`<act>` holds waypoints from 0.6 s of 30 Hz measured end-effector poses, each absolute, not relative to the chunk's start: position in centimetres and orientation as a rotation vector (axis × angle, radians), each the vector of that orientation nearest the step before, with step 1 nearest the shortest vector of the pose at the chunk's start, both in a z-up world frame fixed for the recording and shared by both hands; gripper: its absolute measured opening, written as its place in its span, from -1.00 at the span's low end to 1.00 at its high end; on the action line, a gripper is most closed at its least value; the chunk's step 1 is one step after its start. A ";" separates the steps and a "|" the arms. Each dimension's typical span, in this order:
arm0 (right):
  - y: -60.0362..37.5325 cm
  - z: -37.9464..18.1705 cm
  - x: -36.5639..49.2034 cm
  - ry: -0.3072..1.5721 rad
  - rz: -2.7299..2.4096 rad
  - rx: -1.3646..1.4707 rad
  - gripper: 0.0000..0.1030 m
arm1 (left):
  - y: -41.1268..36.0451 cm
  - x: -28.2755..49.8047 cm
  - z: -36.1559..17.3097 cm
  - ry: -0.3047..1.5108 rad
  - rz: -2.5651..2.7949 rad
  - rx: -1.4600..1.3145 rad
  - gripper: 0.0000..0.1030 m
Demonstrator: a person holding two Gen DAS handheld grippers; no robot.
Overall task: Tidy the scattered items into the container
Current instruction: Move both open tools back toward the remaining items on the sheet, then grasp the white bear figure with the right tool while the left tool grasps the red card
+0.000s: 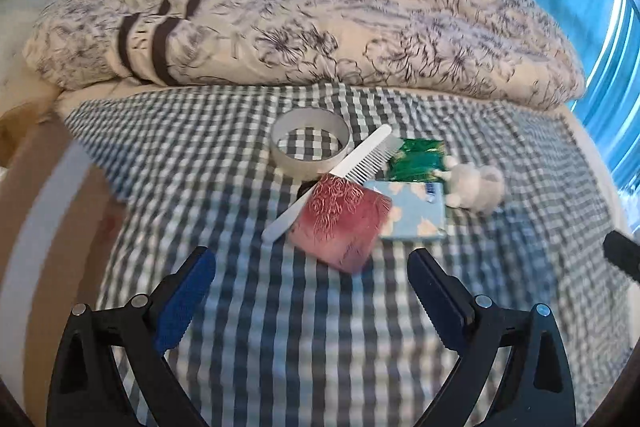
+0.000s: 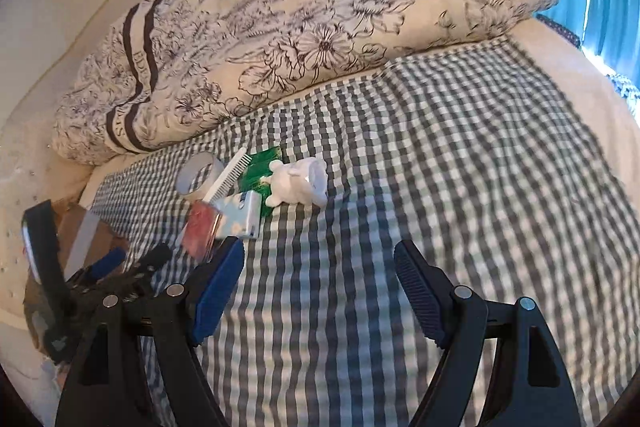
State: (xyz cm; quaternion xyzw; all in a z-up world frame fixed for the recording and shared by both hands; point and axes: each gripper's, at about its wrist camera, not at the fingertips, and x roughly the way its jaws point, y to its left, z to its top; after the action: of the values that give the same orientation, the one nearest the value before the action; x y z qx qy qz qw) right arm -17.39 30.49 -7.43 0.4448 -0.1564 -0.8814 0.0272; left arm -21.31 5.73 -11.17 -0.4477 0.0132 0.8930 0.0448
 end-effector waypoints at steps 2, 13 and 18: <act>30.2 -8.4 -18.6 -0.479 -2.713 1.401 0.50 | 6.3 -22.5 -12.5 0.109 2.705 -1.370 0.93; 28.2 -12.5 -25.1 -0.464 -2.676 1.502 0.50 | 8.0 -25.0 -17.5 0.230 2.634 -1.379 0.93; 26.6 -14.1 -27.5 -0.468 -2.686 1.551 0.50 | 8.2 -25.9 -17.4 0.236 2.607 -1.385 0.82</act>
State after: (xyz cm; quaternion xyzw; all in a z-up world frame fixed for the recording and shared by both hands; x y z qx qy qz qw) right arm -27.51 26.62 -14.11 0.4945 -0.1492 -0.8563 0.0025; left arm -25.89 8.22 -17.45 -0.4658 0.0793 0.8767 0.0901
